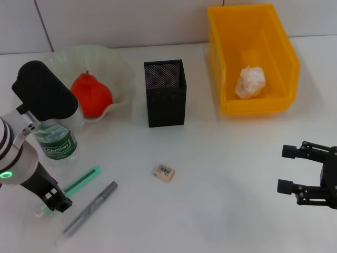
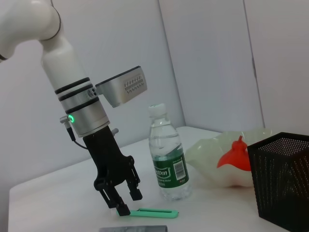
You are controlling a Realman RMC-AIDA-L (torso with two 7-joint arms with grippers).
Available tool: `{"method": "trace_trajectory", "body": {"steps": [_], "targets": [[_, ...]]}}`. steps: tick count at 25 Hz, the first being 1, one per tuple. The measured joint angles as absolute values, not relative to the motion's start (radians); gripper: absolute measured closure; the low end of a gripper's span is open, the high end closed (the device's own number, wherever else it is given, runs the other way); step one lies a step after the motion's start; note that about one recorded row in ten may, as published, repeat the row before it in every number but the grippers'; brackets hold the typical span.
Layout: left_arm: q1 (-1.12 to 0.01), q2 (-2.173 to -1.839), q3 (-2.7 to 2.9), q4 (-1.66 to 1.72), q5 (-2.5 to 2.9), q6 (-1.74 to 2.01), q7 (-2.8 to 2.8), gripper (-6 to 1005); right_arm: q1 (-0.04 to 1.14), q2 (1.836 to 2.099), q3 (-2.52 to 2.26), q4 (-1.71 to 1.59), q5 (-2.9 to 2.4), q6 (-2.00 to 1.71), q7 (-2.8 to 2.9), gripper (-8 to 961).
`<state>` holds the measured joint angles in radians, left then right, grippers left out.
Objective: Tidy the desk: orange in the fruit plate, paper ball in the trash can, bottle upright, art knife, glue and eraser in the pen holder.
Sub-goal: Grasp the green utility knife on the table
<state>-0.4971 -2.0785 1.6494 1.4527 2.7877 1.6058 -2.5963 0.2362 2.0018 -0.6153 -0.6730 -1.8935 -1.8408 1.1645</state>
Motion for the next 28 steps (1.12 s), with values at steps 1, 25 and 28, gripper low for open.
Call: {"method": "trace_trajectory", "body": {"steps": [1, 25, 28], "targets": [[-0.497, -2.079, 1.649, 1.453, 2.788, 1.606, -2.596, 483, 0.236, 2.002, -0.615, -0.673, -1.894, -1.841, 1.164, 128], [-0.503, -2.078, 1.644, 1.399, 2.788, 1.583, -2.595, 608, 0.230, 2.002, -0.620, -0.672, -1.896, -1.842, 1.152, 129], [-0.505, -2.078, 1.636, 1.399, 2.788, 1.580, -2.602, 624, 0.229, 2.002, -0.621, -0.672, -1.896, -1.842, 1.151, 129]]}}
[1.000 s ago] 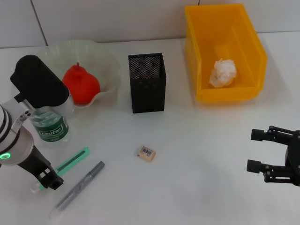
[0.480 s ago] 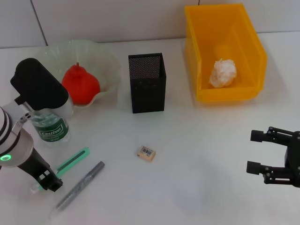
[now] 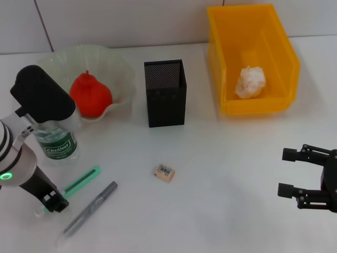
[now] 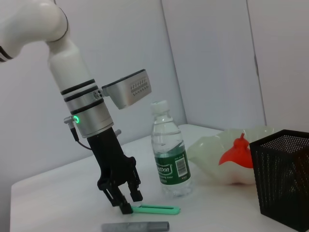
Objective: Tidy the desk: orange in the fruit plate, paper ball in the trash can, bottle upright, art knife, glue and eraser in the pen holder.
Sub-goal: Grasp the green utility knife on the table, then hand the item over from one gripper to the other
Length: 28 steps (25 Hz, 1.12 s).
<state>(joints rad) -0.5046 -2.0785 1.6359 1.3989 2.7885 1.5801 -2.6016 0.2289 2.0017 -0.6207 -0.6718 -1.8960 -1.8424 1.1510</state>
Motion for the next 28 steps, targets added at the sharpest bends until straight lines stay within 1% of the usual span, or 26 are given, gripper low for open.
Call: {"method": "trace_trajectory", "body": {"steps": [9, 14, 19, 28], "targets": [[-0.507, -2.077, 1.627, 1.390, 2.788, 1.576, -2.600, 671, 0.227, 2.002, -0.623, -0.672, -1.896, -1.842, 1.150, 129], [-0.511, -2.078, 1.627, 1.372, 2.788, 1.575, -2.599, 758, 0.227, 2.002, -0.623, -0.672, -1.903, -1.842, 1.150, 129], [-0.512, -2.078, 1.628, 1.371, 2.789, 1.575, -2.597, 757, 0.228, 2.002, -0.623, -0.672, -1.905, -1.842, 1.150, 129], [-0.520, -2.078, 1.608, 1.371, 2.781, 1.573, -2.567, 800, 0.230, 2.002, -0.618, -0.672, -1.905, -1.842, 1.150, 129]]}}
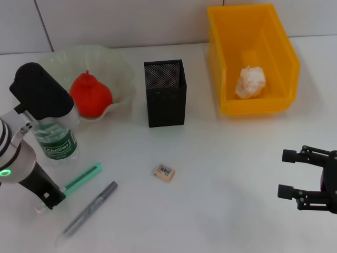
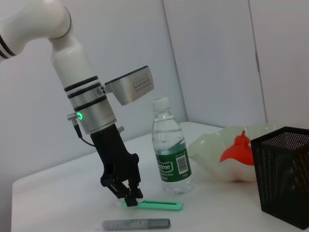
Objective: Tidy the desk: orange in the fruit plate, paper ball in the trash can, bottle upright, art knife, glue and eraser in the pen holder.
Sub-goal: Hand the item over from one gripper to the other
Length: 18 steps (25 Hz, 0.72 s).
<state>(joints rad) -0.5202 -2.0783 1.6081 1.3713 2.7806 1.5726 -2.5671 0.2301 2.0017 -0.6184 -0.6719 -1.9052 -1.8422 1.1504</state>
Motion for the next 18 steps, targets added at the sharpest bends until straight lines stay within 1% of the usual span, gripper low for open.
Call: {"method": "trace_trajectory", "body": {"steps": [4, 18], "targets": [[-0.522, -2.077, 1.603, 1.370, 2.777, 1.572, -2.554, 819, 0.230, 2.002, -0.619, -0.672, -1.905, -1.842, 1.150, 129], [-0.514, -2.075, 1.599, 1.443, 2.649, 1.634, -2.512, 819, 0.225, 2.001, -0.544, -0.673, -1.902, -1.858, 1.148, 130]]}}
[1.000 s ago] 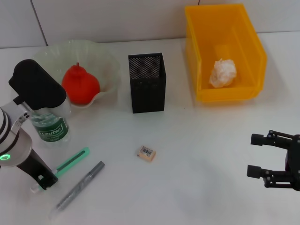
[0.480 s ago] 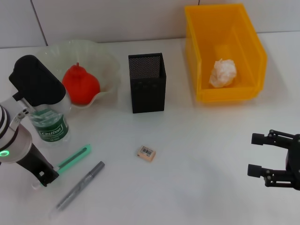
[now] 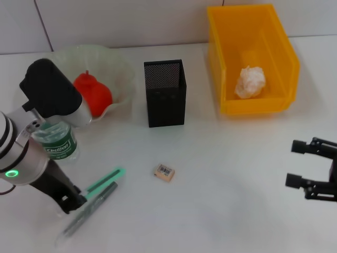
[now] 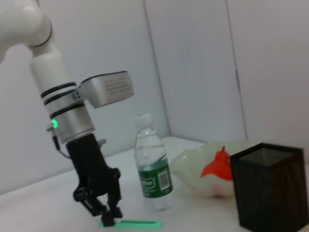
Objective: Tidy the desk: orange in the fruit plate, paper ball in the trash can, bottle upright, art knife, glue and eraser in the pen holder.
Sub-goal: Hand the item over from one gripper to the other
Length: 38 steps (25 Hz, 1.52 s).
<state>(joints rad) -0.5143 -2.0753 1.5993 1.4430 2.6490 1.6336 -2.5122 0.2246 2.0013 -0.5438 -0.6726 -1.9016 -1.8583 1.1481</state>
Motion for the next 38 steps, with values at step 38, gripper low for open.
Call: {"method": "trace_trajectory", "body": {"steps": [38], "targets": [[-0.556, -2.076, 1.541, 1.420, 2.224, 1.564, -2.420, 819, 0.228, 1.994, -0.309, -0.674, -1.901, -2.029, 1.003, 134]]}}
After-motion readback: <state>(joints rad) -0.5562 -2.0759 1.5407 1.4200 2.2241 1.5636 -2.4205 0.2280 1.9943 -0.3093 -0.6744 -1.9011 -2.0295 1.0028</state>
